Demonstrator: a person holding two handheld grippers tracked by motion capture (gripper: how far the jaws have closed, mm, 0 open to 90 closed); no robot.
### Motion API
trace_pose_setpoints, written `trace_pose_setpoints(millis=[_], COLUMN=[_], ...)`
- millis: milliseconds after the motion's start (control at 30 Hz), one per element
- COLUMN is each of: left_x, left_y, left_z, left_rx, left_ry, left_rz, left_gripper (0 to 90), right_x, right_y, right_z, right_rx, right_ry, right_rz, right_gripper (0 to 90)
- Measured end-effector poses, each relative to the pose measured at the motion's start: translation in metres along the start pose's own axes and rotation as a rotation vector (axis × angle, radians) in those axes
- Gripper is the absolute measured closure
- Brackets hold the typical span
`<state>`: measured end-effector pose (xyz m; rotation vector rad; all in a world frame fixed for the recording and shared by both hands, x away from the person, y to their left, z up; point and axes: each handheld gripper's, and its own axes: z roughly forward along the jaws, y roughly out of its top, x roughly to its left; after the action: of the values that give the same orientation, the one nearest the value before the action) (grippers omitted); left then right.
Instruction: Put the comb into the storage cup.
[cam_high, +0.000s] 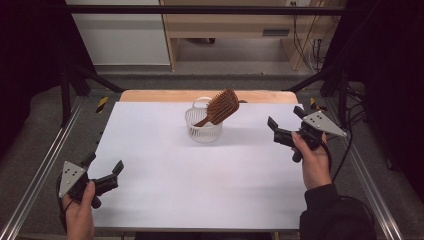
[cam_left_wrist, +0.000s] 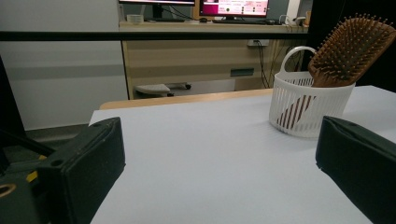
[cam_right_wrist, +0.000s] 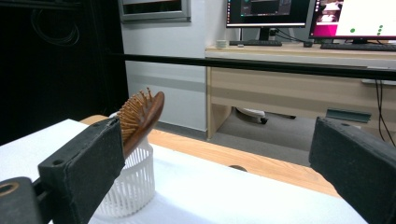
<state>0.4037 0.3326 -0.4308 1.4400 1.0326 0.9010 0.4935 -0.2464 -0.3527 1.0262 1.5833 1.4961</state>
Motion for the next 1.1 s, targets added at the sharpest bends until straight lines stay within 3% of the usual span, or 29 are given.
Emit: trace_pose_setpoints(millis=[800, 1100], left_x=[0.001, 0.005], left_y=[0.002, 0.0], left_z=[-0.007, -0.013], left_rx=[-0.019, -0.028], left_ry=[-0.017, -0.017], left_rz=[0.001, -0.017], left_gripper=[1.3, 1.3], right_x=[-0.019, -0.023], right_y=[-0.026, -0.041], right_z=[-0.045, -0.06], right_rx=[0.043, 0.057], right_ry=[-0.03, -0.034], right_rz=[0.001, 0.004], right_gripper=[2.9, 3.1])
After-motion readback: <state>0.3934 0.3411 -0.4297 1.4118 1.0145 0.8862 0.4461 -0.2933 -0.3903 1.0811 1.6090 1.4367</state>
